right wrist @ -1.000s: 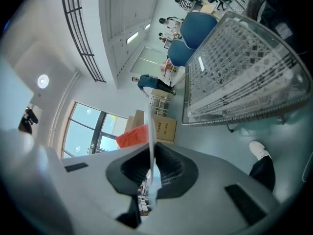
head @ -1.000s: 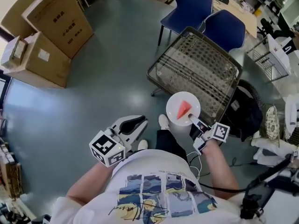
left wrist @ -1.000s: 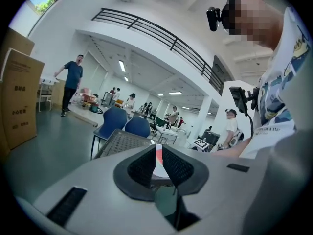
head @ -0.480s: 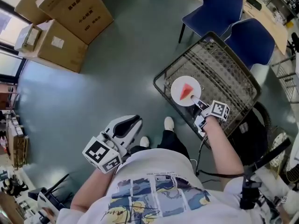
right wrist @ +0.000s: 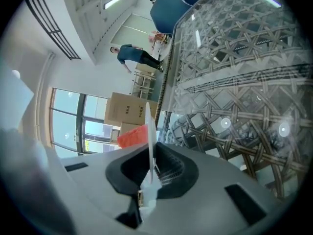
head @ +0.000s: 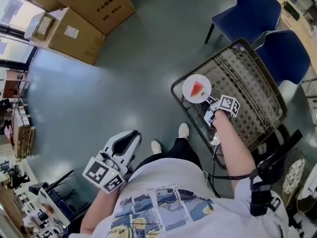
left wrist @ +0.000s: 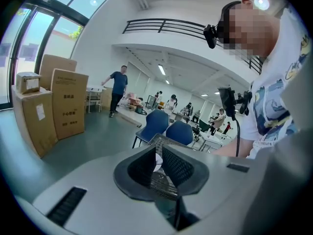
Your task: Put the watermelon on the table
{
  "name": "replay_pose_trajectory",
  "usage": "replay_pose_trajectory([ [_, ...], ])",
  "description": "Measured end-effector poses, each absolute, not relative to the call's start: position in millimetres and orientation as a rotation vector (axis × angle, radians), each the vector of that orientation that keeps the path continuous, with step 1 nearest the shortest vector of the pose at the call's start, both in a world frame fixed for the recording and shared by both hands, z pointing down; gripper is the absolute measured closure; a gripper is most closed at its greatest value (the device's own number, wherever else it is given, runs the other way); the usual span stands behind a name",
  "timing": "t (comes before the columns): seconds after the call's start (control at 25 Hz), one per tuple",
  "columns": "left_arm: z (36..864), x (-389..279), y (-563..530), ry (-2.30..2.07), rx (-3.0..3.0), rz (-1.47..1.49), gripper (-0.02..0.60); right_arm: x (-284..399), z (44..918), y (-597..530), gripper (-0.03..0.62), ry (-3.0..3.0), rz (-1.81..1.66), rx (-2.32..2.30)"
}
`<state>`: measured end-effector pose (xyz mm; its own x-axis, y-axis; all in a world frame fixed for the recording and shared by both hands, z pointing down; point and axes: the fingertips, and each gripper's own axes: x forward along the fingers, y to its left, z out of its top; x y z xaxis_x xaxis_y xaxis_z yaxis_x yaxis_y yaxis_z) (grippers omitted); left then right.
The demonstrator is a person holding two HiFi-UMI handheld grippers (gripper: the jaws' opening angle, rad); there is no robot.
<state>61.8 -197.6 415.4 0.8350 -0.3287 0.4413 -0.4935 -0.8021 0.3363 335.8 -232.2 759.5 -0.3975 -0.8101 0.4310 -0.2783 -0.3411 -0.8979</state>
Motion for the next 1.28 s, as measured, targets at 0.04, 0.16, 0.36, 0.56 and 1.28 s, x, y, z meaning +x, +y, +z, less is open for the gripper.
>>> replay_pose_trajectory([
  [0.04, 416, 60, -200, -0.628, 2.565, 0.507, 0.534, 336, 765, -236, 0.569, 1.491, -1.802, -1.420],
  [0.16, 422, 56, -213, -0.681, 2.545, 0.501, 0.533, 336, 786, -248, 0.569, 1.484, -1.845, -1.433],
  [0.36, 427, 51, -225, -0.714, 2.516, 0.491, 0.533, 337, 799, -256, 0.569, 1.463, -1.892, -1.467],
  [0.56, 425, 53, -224, -0.717, 2.528, 0.490, 0.533, 337, 797, -253, 0.569, 1.449, -1.939, -1.535],
  [1.28, 428, 68, -227, -0.650, 2.555, 0.519, 0.534, 336, 803, -250, 0.441, 1.636, -2.056, -1.971],
])
